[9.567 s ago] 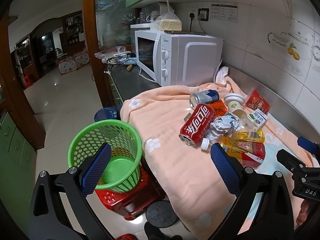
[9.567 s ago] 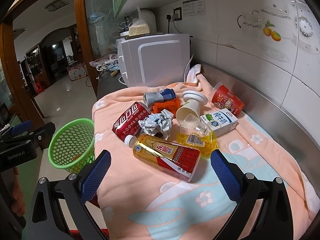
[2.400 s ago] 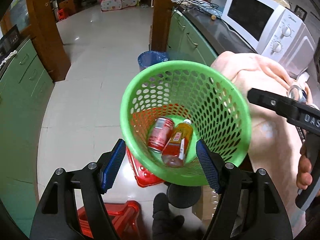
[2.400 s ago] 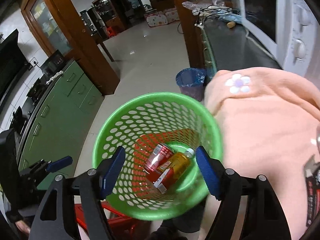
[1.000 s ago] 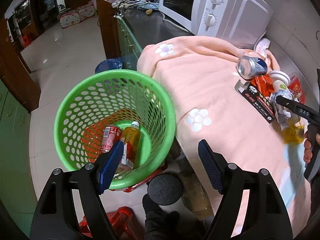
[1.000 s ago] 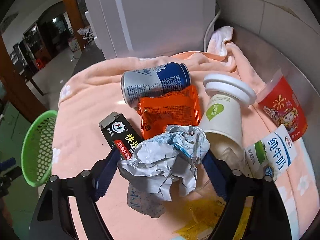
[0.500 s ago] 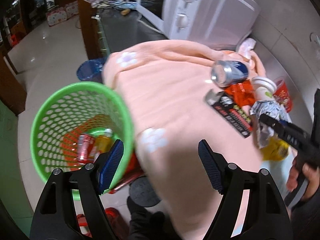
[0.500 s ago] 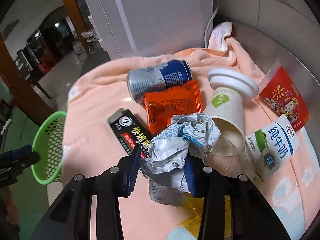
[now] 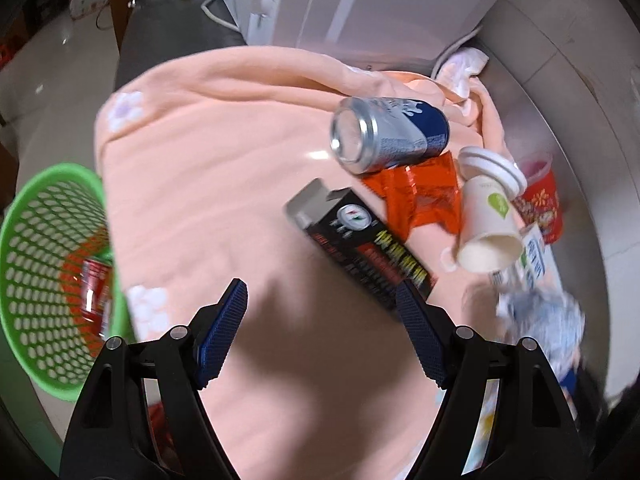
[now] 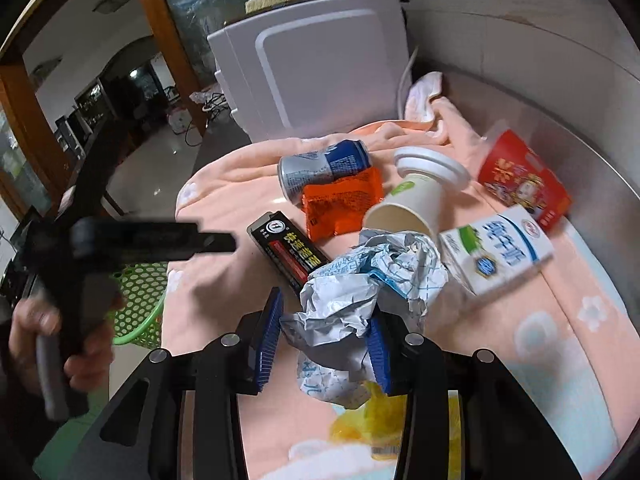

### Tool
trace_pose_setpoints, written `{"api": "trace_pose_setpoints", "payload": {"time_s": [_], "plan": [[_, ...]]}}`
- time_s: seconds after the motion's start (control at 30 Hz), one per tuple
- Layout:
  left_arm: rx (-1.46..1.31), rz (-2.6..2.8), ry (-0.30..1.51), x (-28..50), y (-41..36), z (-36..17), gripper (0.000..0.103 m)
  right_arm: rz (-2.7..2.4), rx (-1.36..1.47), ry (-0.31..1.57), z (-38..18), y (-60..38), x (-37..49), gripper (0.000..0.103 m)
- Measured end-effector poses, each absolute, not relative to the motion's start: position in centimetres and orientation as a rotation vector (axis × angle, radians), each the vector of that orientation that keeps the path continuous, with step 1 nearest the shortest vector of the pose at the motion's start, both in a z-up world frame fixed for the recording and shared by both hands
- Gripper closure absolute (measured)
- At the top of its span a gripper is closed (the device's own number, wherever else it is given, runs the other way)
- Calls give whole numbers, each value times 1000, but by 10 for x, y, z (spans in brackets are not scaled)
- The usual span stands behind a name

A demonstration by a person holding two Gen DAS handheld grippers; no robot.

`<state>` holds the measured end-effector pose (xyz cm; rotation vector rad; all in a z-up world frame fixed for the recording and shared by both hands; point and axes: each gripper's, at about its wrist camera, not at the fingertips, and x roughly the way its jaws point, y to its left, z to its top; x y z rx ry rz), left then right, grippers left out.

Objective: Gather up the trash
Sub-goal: 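Grasp the black box with the left tool while the right tool holds the foil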

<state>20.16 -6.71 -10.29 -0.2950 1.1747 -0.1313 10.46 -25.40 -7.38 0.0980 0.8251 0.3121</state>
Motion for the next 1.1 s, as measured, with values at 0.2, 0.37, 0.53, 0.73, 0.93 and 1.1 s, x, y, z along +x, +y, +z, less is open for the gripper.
{"api": "trace_pose_setpoints", "payload": {"time_s": [0.2,0.37,0.53,0.73,0.93,1.1], "plan": [[-357,-55,1238,230,-89,-116,27,300,111,793,-69,-268,84,65],[-367,5,1297,245,-105,-131,27,294,132,788,-73,-276,77,65],[-355,51,1324,254,-115,-142,27,292,152,790,-76,-281,76,65],[-367,86,1342,260,-120,-149,27,286,158,789,-76,-284,75,65],[-331,110,1333,262,-128,-152,36,289,156,786,-75,-283,74,65],[-334,47,1321,249,-123,-149,46,300,145,780,-70,-279,73,65]]}}
